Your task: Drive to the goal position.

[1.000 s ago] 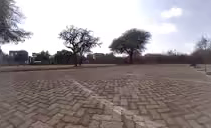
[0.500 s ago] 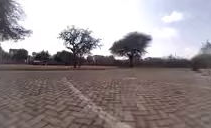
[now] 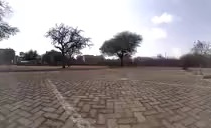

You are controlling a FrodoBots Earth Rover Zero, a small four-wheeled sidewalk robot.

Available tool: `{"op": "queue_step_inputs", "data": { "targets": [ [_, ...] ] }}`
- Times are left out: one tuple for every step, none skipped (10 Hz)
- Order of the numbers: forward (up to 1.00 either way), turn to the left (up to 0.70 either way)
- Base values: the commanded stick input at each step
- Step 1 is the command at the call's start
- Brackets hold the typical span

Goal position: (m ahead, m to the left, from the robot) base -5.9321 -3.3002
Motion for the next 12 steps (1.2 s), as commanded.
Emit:
{"op": "queue_step_inputs", "data": {
  "targets": [
    [0.7, 0.0],
    [0.7, 0.0],
    [0.7, -0.01],
    [0.7, -0.12],
    [0.7, -0.24],
    [0.7, -0.27],
    [0.7, -0.27],
    [0.7, -0.27],
    [0.7, -0.27],
    [0.7, -0.27],
    [0.7, -0.27],
    [0.7, 0.0]
  ]
}}
